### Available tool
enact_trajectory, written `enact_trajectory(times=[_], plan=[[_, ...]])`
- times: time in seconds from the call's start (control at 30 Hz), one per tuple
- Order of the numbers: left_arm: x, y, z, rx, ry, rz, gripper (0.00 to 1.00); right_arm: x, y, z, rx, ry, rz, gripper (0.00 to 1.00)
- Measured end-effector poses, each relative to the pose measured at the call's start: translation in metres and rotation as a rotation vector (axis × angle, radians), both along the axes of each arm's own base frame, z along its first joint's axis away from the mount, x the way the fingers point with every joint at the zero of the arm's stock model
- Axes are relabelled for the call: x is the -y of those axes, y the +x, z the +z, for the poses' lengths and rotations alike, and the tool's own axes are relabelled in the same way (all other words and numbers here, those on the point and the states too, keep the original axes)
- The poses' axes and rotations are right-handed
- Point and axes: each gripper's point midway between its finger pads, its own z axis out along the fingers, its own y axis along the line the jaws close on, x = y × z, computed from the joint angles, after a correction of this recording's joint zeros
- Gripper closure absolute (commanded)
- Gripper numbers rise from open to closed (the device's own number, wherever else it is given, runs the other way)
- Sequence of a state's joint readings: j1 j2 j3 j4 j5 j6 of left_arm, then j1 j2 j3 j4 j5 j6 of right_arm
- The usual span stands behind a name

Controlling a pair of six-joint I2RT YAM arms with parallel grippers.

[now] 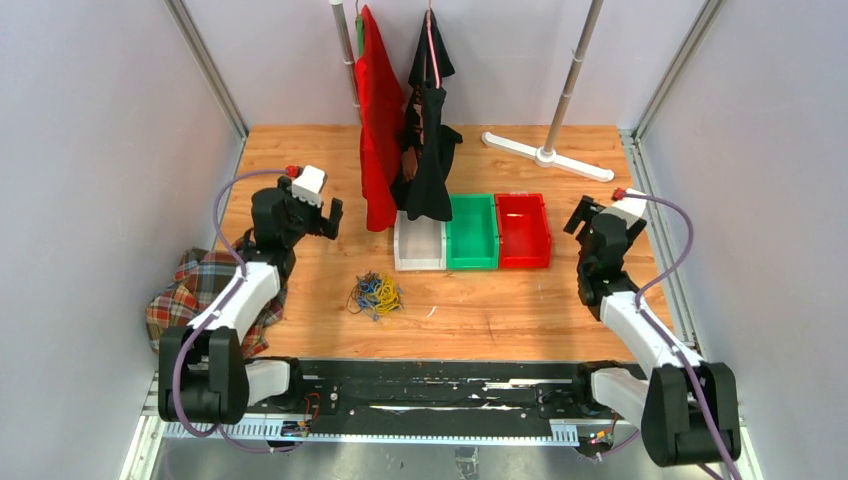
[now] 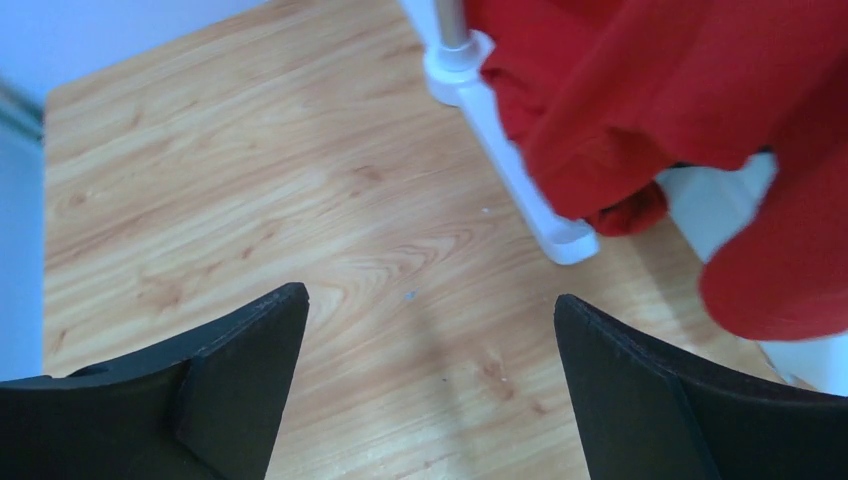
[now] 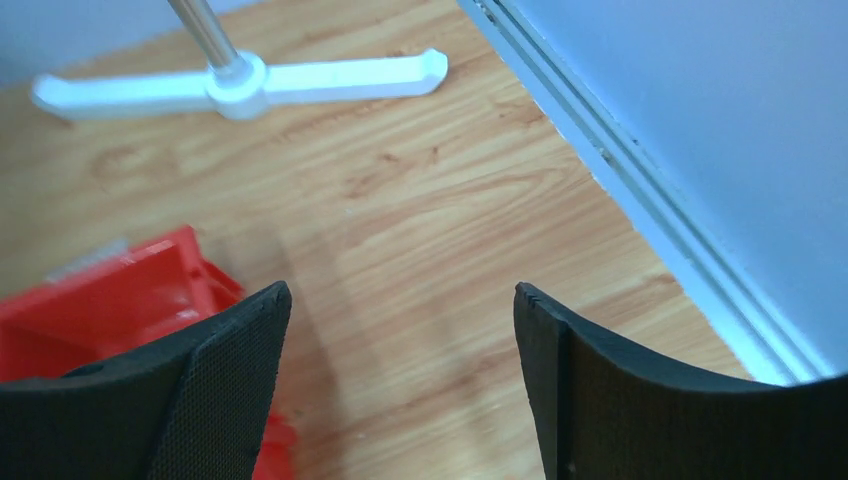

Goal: Untangle the cables

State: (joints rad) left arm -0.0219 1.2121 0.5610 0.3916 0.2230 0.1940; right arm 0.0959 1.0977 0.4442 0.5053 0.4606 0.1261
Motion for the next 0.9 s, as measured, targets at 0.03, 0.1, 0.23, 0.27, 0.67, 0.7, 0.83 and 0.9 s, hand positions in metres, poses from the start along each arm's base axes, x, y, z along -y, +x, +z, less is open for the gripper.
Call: enact_trajectory(times=[0.03,0.1,0.23,0.27,0.67,0.7,0.83,0.9], plan=[[0.005,0.0,0.005,-0.03,0.015,-0.043,0.02,-0.002,0.0,0.009,0.028,0.053,-0.013,0.19],[0.017,-0.006,0.008,-0.098,0.031,-0.13,0.02,-0.005,-0.005,0.013,0.054,0.159,-0.045,0.18],[0.041,-0.038,-0.008,-0.254,0.028,-0.32,0.02,-0.015,-0.019,-0.011,-0.012,0.322,-0.08,0.18],[0.047,-0.05,-0.017,-0.305,0.019,-0.369,0.01,-0.02,-0.02,-0.017,-0.033,0.345,-0.064,0.18],[0.103,-0.123,-0.061,-0.536,0.075,-0.692,0.1,-0.157,-0.056,-0.047,-0.266,0.364,0.407,0.34],[0.106,-0.125,-0.064,-0.548,0.079,-0.705,0.12,-0.165,-0.059,-0.045,-0.264,0.359,0.438,0.34],[0.114,-0.131,-0.078,-0.59,0.112,-0.742,0.22,-0.219,-0.086,-0.041,-0.283,0.31,0.63,0.39],[0.115,-0.133,-0.085,-0.607,0.132,-0.756,0.28,-0.243,-0.102,-0.045,-0.309,0.276,0.714,0.42]])
